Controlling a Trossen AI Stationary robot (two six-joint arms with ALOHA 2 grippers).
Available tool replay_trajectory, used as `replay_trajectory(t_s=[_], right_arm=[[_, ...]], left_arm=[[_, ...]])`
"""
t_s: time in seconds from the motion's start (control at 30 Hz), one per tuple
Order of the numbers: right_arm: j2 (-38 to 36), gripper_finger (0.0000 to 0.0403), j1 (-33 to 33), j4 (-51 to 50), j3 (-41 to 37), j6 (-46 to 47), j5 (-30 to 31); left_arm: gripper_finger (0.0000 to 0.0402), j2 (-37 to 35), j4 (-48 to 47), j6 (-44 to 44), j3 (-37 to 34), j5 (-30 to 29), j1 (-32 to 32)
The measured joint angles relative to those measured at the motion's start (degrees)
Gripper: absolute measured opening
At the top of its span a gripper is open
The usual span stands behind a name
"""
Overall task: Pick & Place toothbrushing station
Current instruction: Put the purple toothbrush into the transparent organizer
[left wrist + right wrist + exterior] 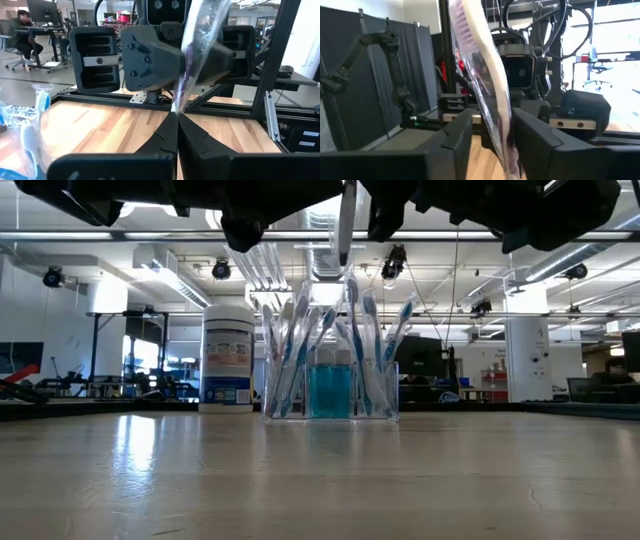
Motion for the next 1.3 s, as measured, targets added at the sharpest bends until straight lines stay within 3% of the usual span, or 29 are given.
replay_trajectory(t_s=[0.23,0.47,0.7,0.8,0.93,1.13,1.3], right_arm=[[-1.4,0.0023,-0.1,-2.7,-0.2,-1.7,0.2],[-6.1,0.0018,-0.9,-11.0,-0.6,-3.6,-0.3],[-16.4,0.0018,-4.4,-23.2,-3.0,-8.4,3.2],[-19.2,0.0018,-6.3,-24.3,-5.5,-9.2,5.3],[-21.3,0.0018,-9.9,-21.5,-10.4,-10.3,5.1],[-20.3,0.0018,-17.8,-13.3,-15.2,-9.2,3.3],[-16.4,0.0018,-20.8,-9.9,-15.2,-8.6,1.7]], left_arm=[[0.0000,0.0,-0.7,-0.5,0.0,0.3,0.0],[0.0040,-1.2,-2.5,-0.5,0.0,1.0,-0.8],[0.0078,-8.3,-16.0,0.0,-0.1,0.7,-4.1],[0.0070,-11.3,-18.4,-0.1,-1.1,-4.8,-6.1],[0.0020,-15.4,-18.5,1.0,-4.1,-10.1,-9.0],[0.0004,-22.6,-16.7,-1.8,-9.4,-9.7,-9.2],[0.0003,-27.7,-16.3,-1.4,-13.6,-7.6,-9.0]])
